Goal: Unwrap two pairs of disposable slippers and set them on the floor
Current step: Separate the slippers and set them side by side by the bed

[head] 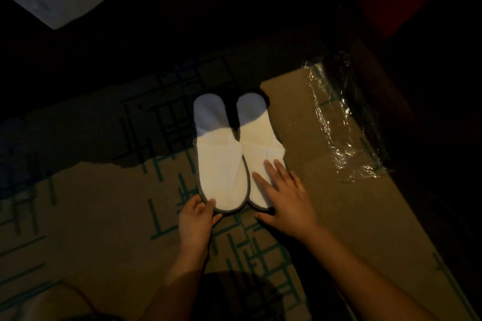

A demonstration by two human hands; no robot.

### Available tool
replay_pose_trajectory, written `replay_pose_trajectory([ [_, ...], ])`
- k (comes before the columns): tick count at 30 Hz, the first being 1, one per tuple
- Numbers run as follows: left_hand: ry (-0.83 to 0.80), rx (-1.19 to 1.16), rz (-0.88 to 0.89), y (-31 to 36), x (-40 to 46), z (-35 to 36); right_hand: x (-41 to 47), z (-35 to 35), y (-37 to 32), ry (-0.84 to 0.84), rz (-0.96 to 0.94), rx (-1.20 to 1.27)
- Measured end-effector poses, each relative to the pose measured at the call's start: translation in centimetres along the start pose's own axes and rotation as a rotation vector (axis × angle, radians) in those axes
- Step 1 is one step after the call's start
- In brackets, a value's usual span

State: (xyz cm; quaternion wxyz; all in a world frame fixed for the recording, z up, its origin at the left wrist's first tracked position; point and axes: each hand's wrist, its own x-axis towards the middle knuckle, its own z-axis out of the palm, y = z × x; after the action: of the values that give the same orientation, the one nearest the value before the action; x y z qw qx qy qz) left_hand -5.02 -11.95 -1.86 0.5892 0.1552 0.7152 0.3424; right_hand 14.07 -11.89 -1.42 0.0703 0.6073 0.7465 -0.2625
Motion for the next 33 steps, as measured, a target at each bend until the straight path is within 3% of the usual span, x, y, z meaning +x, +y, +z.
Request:
replay_pose_trajectory([
  [3, 0.019, 0.104, 0.008, -0.1, 0.5, -0.4, 0.2, -0.3, 0.8, 0.038, 0.044, 0.023],
  [8, 0.236, 0.802, 0.396, 1.6, -1.0, -0.7, 0.4, -1.4, 2.1, 0.053, 0.076, 0.078],
  [11, 0.04, 1.122, 0.666, 1.2, -0.6, -0.9, 0.4, -1.4, 2.1, 0.034, 0.051, 0.08],
  [14, -0.125, 1.321, 0.738, -0.2, 0.7, -1.2, 0.5, -1.2, 2.1, 0.037, 0.044, 0.084],
  [26, -0.002, 1.356, 0.865, 0.0, 1.4, 1.9, 1.1, -2.9, 3.7, -0.02, 0.005, 0.026],
  [33, -0.159, 1.351, 0.833, -1.2, 1.9, 1.0, 0.6, -2.2, 3.2, -0.003, -0.019, -0.006],
])
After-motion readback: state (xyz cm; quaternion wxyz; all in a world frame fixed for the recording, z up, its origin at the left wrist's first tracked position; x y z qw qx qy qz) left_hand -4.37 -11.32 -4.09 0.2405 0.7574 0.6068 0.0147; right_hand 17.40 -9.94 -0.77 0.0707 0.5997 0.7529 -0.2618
